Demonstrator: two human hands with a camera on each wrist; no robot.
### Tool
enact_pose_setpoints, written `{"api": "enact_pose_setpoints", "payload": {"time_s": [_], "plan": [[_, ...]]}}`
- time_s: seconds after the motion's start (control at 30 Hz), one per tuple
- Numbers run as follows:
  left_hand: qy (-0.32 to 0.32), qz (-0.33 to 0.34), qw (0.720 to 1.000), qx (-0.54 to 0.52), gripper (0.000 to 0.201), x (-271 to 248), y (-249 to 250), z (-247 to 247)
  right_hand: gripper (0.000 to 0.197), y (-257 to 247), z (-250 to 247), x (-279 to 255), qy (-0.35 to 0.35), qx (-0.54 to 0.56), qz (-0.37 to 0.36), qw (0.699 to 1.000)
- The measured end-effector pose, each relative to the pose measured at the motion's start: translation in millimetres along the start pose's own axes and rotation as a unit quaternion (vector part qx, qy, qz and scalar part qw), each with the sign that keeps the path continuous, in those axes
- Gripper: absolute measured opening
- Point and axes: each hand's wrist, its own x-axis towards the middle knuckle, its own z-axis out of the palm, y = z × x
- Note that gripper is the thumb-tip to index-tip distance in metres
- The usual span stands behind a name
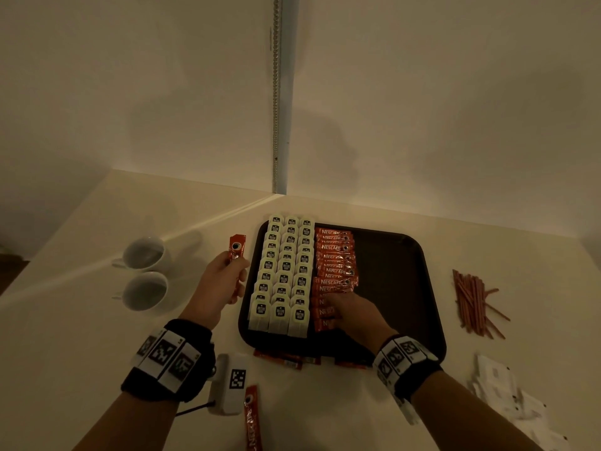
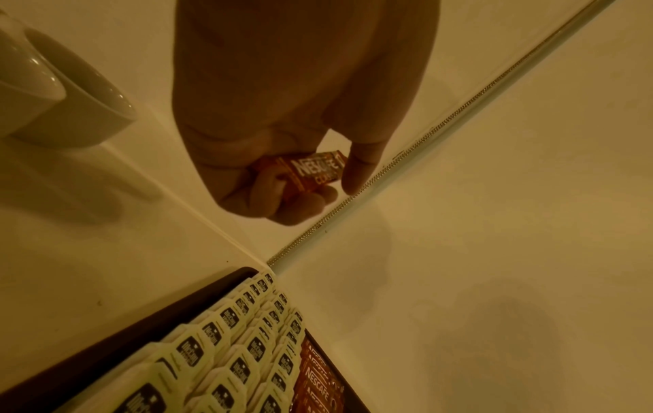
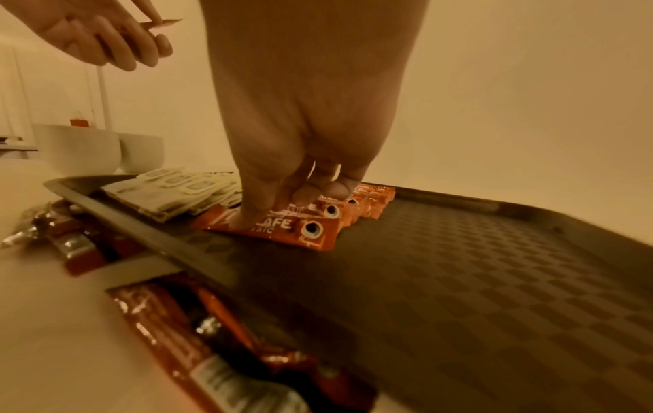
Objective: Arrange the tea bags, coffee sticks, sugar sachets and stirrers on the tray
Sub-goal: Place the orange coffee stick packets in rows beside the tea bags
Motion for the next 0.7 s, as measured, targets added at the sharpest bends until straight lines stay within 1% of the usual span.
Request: {"api": "enact_pose_setpoints", "payload": {"time_s": [0.1, 0.4, 0.53, 0.7], "plan": [[-0.003, 0.000, 1.000, 0.002, 0.010, -0.3, 0.1, 0.8, 0.048, 1.3, -1.7, 2.7, 0.004, -0.026, -0.009, 1.000], [0.001, 0.002, 1.000, -0.001, 0.010, -1.2, -1.1, -3.4, 0.039, 3.0, 2.8, 1.9, -0.010, -0.050, -0.046, 0.998], [0.003, 0.001, 1.000, -0.003, 0.011, -1.9, -1.8, -1.7, 0.032, 4.4, 5.1, 1.4, 0.005, -0.060, -0.066, 0.996], [0.001, -0.001, 1.000, -0.003, 0.011, -2.6, -0.9, -1.6, 0.035, 2.7, 5.1, 2.4, 0.025, -0.060, -0.068, 0.996]]}}
